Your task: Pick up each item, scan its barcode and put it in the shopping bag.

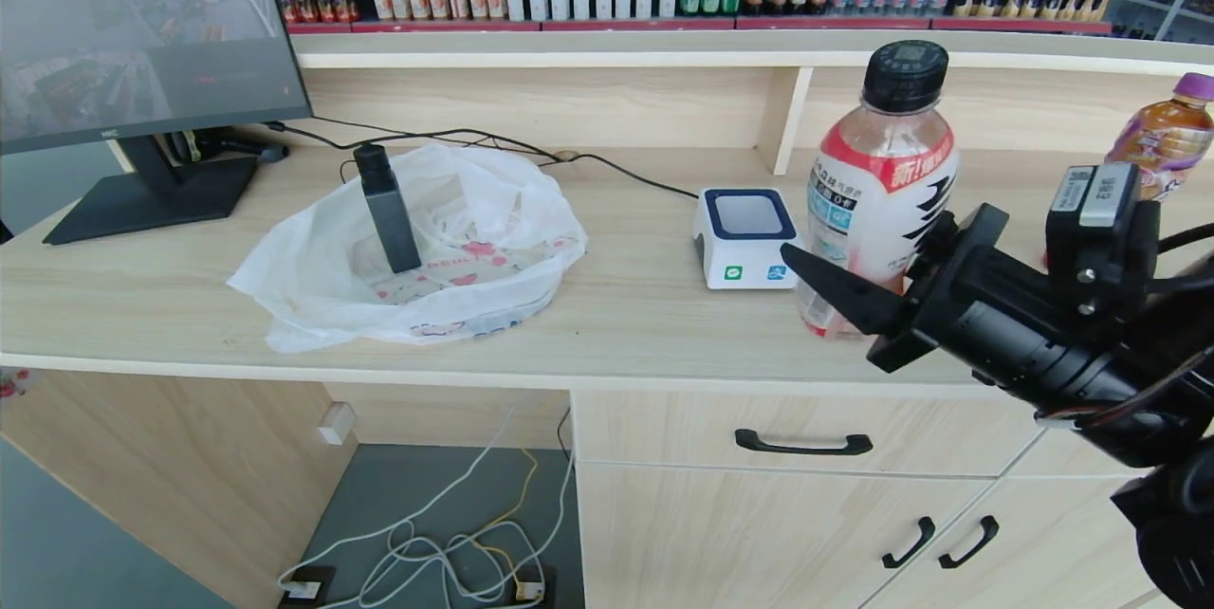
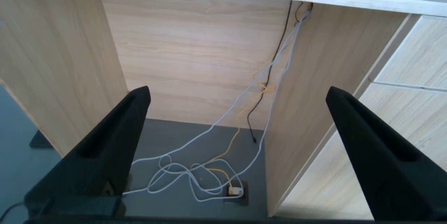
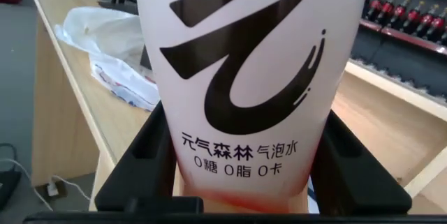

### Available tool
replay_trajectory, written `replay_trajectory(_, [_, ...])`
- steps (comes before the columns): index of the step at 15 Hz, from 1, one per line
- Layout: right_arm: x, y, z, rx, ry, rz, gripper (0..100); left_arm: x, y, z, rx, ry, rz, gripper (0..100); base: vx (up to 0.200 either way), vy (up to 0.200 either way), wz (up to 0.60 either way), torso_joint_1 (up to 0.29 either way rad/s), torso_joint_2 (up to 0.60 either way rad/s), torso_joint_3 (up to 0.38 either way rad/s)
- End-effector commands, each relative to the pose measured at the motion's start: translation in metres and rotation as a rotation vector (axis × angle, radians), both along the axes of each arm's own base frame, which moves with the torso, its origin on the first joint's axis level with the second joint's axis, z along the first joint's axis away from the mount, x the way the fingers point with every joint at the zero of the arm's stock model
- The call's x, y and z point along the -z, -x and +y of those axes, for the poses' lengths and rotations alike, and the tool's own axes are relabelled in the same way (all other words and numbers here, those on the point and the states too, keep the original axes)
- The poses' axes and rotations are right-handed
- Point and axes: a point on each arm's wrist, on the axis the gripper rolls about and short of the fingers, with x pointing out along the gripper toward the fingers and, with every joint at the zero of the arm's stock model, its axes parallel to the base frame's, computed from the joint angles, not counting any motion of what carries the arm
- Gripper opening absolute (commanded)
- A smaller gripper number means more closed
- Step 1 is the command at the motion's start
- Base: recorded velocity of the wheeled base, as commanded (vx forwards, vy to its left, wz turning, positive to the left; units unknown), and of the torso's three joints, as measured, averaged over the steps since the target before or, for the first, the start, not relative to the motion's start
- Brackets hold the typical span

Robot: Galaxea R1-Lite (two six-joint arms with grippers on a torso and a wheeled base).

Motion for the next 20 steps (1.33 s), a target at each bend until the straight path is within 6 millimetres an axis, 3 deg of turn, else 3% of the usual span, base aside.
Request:
replay_trajectory(1, [-0.006, 0.014, -0.001, 0.007, -0.106, 0.073, 0, 0.0, 0.0, 0.0, 0.0, 0.001, 0.0, 100, 0.0, 0.0, 0.0, 0.0, 0.0, 0.0])
replay_trajectory(5, [0.01, 0.007, -0.002, 0.171, -0.2, 0.203, 0, 0.0, 0.0, 0.0, 0.0, 0.001, 0.0, 100, 0.0, 0.0, 0.0, 0.0, 0.0, 0.0])
replay_trajectory(6, [0.003, 0.002, -0.002, 0.248, -0.255, 0.188, 0, 0.0, 0.0, 0.0, 0.0, 0.001, 0.0, 100, 0.0, 0.0, 0.0, 0.0, 0.0, 0.0])
replay_trajectory(10, [0.002, -0.01, 0.0, 0.278, -0.295, 0.201, 0, 0.0, 0.0, 0.0, 0.0, 0.002, 0.0, 100, 0.0, 0.0, 0.0, 0.0, 0.0, 0.0])
replay_trajectory(13, [-0.005, -0.003, -0.008, 0.281, -0.326, 0.187, 0, 0.0, 0.0, 0.0, 0.0, 0.004, 0.0, 100, 0.0, 0.2, 0.0, 0.002, 0.0, 0.005])
replay_trajectory(16, [-0.007, -0.01, -0.009, 0.288, -0.344, 0.189, 0, 0.0, 0.0, 0.0, 0.0, 0.002, 0.0, 100, 0.133, 0.2, 0.0, 0.001, 0.01, 0.002])
replay_trajectory(20, [-0.016, -0.004, -0.014, 0.286, -0.364, 0.156, 0, 0.0, 0.0, 0.0, 0.0, 0.004, 0.0, 100, 0.15, 0.2, 0.0, 0.002, 0.0, 0.005])
